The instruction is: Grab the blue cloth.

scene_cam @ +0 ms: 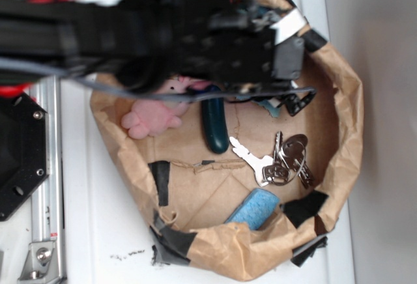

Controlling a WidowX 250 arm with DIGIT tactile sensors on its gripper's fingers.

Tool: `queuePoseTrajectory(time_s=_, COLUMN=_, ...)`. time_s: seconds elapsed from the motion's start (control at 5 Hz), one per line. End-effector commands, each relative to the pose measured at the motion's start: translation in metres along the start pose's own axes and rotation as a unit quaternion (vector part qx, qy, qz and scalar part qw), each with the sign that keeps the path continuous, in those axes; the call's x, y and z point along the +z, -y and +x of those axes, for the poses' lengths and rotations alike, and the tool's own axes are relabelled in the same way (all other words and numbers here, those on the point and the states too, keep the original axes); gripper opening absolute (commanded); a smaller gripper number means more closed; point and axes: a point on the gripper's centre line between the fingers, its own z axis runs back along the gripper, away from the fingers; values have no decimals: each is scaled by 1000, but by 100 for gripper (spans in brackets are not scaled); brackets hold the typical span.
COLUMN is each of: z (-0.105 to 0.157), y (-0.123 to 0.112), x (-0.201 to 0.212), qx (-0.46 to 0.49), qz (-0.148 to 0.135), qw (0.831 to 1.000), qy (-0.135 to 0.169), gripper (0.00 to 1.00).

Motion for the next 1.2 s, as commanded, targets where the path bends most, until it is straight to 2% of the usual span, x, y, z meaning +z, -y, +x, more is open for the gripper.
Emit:
queuePoseTrajectory(time_s=0.0, z=24, y=1, x=-24, qx=-11, qz=22, qw=999, qy=-24, gripper=100)
queuePoseTrajectory(time_s=0.2, z=25, y=-1, x=-29, qx=-12, qz=16, qw=999, qy=-32, gripper=96)
queuePoseTrajectory(time_s=0.4, z=24, y=-5, x=-23, qx=-9, qz=10, qw=1000, qy=-24, gripper=0)
queuePoseTrajectory(time_s=0.6, z=22, y=-9, x=-15, qx=-2, qz=0, qw=1000, qy=-17, gripper=0)
queuePoseTrajectory(time_s=1.0, z=6, y=-6, x=17, qx=-39, qz=-58, qw=998, qy=1, gripper=0)
